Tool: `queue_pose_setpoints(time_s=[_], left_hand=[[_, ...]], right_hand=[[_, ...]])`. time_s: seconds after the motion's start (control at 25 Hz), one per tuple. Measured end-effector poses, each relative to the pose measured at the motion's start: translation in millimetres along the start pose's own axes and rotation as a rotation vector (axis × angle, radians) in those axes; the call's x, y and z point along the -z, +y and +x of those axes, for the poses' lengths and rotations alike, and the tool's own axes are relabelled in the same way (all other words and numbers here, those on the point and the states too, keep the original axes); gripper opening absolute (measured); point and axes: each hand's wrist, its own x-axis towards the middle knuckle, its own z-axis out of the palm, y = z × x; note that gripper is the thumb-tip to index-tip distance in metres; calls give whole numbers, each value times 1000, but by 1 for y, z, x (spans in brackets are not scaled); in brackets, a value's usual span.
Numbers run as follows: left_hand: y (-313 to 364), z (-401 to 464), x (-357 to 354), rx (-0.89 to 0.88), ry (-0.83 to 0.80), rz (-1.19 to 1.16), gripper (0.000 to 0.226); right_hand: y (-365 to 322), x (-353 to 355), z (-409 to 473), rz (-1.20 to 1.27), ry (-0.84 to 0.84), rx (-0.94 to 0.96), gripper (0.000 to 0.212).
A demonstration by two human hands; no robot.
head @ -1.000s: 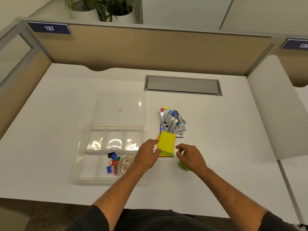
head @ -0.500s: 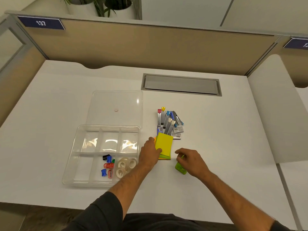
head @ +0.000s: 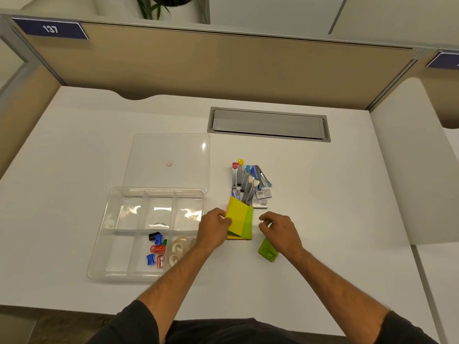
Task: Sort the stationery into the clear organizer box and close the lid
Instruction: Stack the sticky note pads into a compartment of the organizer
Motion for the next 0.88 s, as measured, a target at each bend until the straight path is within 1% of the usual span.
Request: queue_pose_setpoints(time_s=[0.12,0.24,0.32,0.44,0.52,0.76,0.88], left_hand=[[-9,-7,19,-15,56,-149,6],[-16,-16,35,-15,56,-262,6],[-20,-24,43,-9,57,-296,6],[-27,-36,53,-16,72,-323,6],[-31,-44,59,-16,88,-312,6],[-31,-51,69,-10,117,-314,8],[-29,-50,69,-25,113,-309,9]], right_hand=[[-9,-7,6,-25,44,-44,20],[-13,-17,14,-48,-3,-61,30],[-14,-24,20,-92,-55,-57,38],[-18,-34,29,-265,-56,-7,47],[-23,-38,34,-314,-41,-2,55],[-25,-49,39,-306,-41,-31,66],[-23,-53,40,-254,-49,-52,70]])
